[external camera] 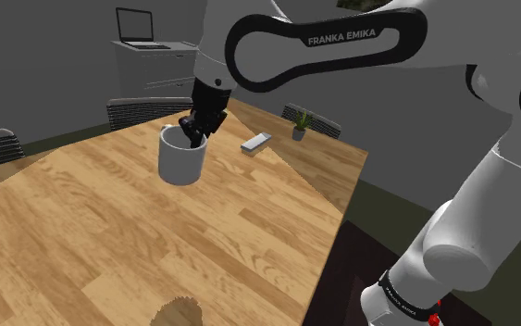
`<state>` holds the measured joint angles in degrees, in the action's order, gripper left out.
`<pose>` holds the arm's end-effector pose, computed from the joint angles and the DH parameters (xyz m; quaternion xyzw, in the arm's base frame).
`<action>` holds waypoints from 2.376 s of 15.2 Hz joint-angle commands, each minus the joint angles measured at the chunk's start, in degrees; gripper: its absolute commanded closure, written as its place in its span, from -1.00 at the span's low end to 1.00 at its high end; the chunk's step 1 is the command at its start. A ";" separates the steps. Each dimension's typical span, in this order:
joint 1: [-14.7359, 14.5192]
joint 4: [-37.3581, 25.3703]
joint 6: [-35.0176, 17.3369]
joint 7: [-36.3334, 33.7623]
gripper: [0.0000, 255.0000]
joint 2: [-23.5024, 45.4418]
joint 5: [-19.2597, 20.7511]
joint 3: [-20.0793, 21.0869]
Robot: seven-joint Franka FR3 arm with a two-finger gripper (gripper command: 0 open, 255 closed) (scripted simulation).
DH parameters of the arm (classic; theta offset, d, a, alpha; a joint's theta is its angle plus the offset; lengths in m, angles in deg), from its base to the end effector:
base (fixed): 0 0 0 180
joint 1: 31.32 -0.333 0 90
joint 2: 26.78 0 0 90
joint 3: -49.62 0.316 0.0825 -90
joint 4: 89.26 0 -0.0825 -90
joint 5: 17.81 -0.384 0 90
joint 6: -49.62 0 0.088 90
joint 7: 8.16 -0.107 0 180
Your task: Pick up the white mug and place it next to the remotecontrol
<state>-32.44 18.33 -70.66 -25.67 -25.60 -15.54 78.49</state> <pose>0.5096 0.2898 0.5160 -0.9880 -0.1157 -0.0982 0.0289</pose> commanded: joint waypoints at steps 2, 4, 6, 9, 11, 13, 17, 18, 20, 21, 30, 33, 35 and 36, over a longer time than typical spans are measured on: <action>2.16 2.31 -0.47 5.08 1.00 -2.25 -2.21 -2.02; 3.51 3.54 -0.67 8.37 1.00 -3.40 -3.41 -3.48; 4.78 4.50 -0.77 11.59 1.00 -4.28 -4.43 -5.01; 6.64 5.43 -0.77 16.27 1.00 -5.12 -5.65 -7.31; 7.84 5.71 -0.68 19.30 1.00 -5.38 -6.28 -8.86; 9.05 5.74 -0.52 22.25 1.00 -5.40 -6.80 -10.38; 11.51 4.99 -0.02 27.95 1.00 -4.75 -7.58 -13.30; 12.11 4.63 0.14 29.33 1.00 -4.45 -7.73 -14.01; 13.32 3.73 0.52 32.03 1.00 -3.68 -7.99 -15.41; 13.94 3.17 0.74 33.36 1.00 -3.22 -8.11 -16.08; 19.47 -4.93 3.62 44.55 1.00 3.21 -9.05 -21.49; 21.34 -8.97 5.04 47.94 1.00 6.25 -9.38 -22.99; 22.59 -12.09 6.15 50.09 1.00 8.54 -9.62 -23.90; 23.23 -13.78 6.77 51.13 1.00 9.76 -9.74 -24.32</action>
<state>-9.80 6.43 -64.82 24.45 -16.90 -25.19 54.58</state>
